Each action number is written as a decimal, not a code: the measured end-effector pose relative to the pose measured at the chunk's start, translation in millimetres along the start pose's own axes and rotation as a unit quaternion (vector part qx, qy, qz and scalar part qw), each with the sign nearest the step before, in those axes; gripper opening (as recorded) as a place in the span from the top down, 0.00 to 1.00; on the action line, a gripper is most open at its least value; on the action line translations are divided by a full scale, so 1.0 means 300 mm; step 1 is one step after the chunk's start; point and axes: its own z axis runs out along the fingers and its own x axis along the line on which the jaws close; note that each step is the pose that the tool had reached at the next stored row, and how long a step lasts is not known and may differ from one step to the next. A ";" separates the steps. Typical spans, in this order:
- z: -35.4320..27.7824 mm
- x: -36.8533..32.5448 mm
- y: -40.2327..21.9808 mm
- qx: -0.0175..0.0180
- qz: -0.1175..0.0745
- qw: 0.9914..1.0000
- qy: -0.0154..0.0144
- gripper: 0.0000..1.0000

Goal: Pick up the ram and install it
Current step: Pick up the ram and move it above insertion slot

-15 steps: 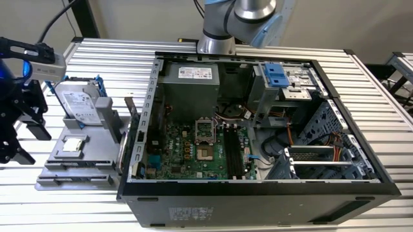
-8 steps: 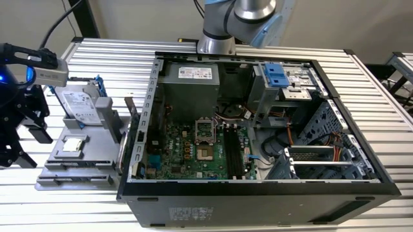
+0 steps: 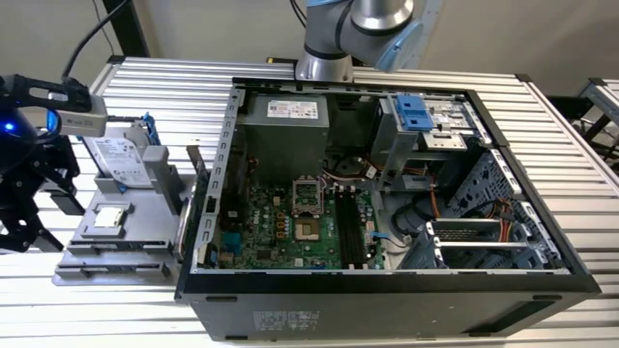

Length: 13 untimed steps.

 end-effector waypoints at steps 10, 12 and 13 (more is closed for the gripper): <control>0.043 -0.001 0.002 -0.001 0.000 1.000 -0.007 0.00; 0.044 -0.002 0.002 -0.001 0.000 1.000 -0.007 0.00; 0.048 -0.004 0.002 0.000 0.001 1.000 -0.006 0.00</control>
